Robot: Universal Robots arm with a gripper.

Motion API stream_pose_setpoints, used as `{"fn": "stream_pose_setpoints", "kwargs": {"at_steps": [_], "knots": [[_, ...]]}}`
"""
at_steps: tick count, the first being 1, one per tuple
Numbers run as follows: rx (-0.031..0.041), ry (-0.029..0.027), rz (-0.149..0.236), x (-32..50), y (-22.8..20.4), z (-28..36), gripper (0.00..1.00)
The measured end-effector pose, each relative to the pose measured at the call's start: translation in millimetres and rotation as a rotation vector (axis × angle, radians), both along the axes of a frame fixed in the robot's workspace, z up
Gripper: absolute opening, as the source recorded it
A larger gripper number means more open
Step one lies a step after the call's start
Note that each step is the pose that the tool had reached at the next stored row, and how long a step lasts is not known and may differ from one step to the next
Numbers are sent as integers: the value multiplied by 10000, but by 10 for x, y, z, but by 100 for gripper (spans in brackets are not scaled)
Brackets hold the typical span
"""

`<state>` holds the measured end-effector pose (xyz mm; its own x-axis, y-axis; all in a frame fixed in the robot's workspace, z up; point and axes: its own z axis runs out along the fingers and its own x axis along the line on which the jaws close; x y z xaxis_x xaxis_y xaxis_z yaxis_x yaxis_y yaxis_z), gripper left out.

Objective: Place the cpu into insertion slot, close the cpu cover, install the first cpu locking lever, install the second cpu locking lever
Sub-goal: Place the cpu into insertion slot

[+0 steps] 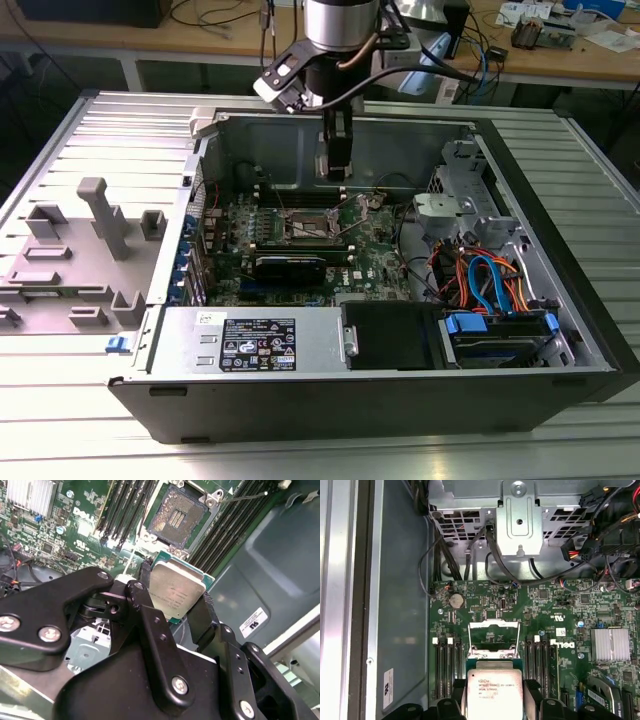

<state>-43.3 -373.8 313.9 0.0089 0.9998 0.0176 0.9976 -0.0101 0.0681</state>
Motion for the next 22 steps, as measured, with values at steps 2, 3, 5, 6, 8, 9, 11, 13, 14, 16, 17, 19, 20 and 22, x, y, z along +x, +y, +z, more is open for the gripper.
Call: {"fn": "stream_pose_setpoints", "kwargs": {"at_steps": [2,3,5,6,8,9,11,13,14,16,17,19,20,22], "knots": [[10,1,114,-17,-3,-45,54],[14,1,217,-21,-4,-64,54],[24,-1,399,-36,-5,-107,54],[26,0,432,-46,-5,-128,54],[26,0,441,-69,-5,-186,54],[28,-19,441,-86,-5,-212,54],[37,-62,441,-110,-5,-223,54],[36,-151,443,-144,-5,-243,54],[33,-226,441,-165,-5,-259,54],[32,-297,441,-177,-5,-277,54],[29,-298,443,-177,-5,-279,54],[32,-300,442,-177,-5,-286,54],[28,-514,442,-179,-5,-315,54],[25,-608,442,-180,-5,-345,54]]}}
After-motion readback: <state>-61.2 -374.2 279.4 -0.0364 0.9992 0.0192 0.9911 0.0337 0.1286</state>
